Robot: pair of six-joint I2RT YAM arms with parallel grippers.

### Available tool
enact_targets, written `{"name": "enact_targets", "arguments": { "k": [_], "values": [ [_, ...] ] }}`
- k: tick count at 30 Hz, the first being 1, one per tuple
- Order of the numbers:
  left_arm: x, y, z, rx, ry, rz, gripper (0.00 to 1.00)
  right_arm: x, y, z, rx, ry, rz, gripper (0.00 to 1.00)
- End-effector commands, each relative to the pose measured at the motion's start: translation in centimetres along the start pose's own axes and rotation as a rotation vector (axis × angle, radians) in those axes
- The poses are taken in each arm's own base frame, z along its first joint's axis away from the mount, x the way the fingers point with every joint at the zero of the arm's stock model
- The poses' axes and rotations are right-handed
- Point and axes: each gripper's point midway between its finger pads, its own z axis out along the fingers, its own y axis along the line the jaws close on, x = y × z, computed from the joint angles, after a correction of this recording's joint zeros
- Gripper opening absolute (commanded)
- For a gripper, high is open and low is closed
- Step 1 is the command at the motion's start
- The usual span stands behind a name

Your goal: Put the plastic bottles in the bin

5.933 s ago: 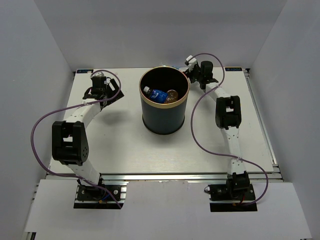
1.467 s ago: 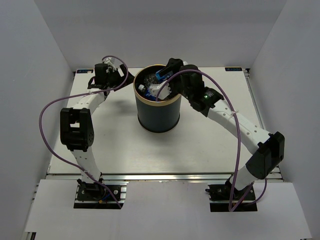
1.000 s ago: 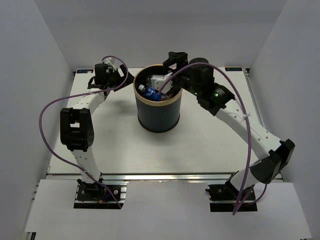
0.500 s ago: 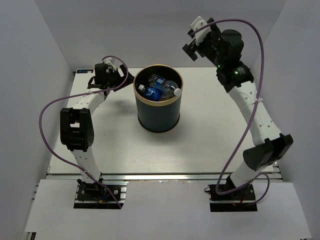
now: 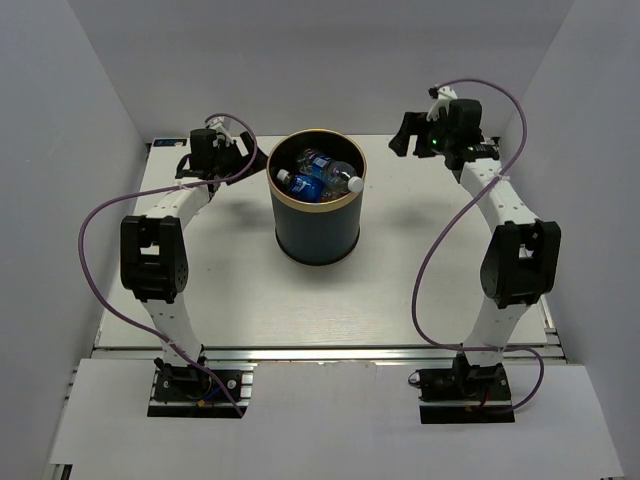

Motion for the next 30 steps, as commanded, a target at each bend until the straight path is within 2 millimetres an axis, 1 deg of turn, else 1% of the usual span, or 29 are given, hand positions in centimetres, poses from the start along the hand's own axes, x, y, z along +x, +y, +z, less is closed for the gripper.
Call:
{"name": "enact_targets", "arguments": {
  "k": [1, 2, 3, 4, 7, 8, 10, 15, 18, 23, 30],
  "values": [
    [-0.9, -1.0, -0.9, 0.01, -0.021, 0.035, 0.98, -1.1, 3.1, 0.0, -0.24, -0.068, 0.156, 0.89],
    [-0.9, -0.9, -0.9, 0.008, -0.017, 0.036, 0.98, -0.6, 3.3, 0.2, -0.261, -0.059, 0.156, 0.89],
    [-0.8, -0.8, -0.9, 0.001, -0.016, 0.037, 0.98, 0.3, 3.6, 0.8, -0.292, -0.034, 0.172, 0.89],
    [-0.9, -0.7, -1.0, -0.003, -0.021, 0.041, 0.98, 0.4, 3.6, 1.0, -0.301, -0.029, 0.17, 0.89],
    [-0.8, -0.6, -1.2, -0.009, -0.03, 0.043, 0.98, 0.7, 2.8, 1.4, -0.263, -0.03, 0.169, 0.89],
    [-0.6, -0.4, -1.1, -0.015, -0.025, 0.043, 0.98, 1.1, 2.8, 1.4, -0.26, -0.028, 0.167, 0.89],
    [-0.4, -0.1, -1.1, -0.027, -0.018, 0.046, 0.98, 0.9, 3.0, 1.2, -0.272, -0.043, 0.142, 0.89],
    [-0.2, 0.4, -1.1, -0.048, -0.019, 0.046, 0.98, 2.0, 2.7, 1.3, -0.267, -0.026, 0.133, 0.89],
    [-0.1, 0.7, -1.1, -0.06, -0.014, 0.043, 0.98, 2.3, 2.8, 1.3, -0.28, -0.029, 0.13, 0.89],
    [-0.4, 1.2, -1.2, -0.093, -0.024, 0.05, 0.98, 2.2, 3.0, 1.1, -0.285, -0.035, 0.105, 0.89],
    [-0.5, 2.4, -1.3, -0.134, -0.025, 0.042, 0.98, 2.5, 2.7, 1.6, -0.28, -0.022, 0.111, 0.89]
  ]
}}
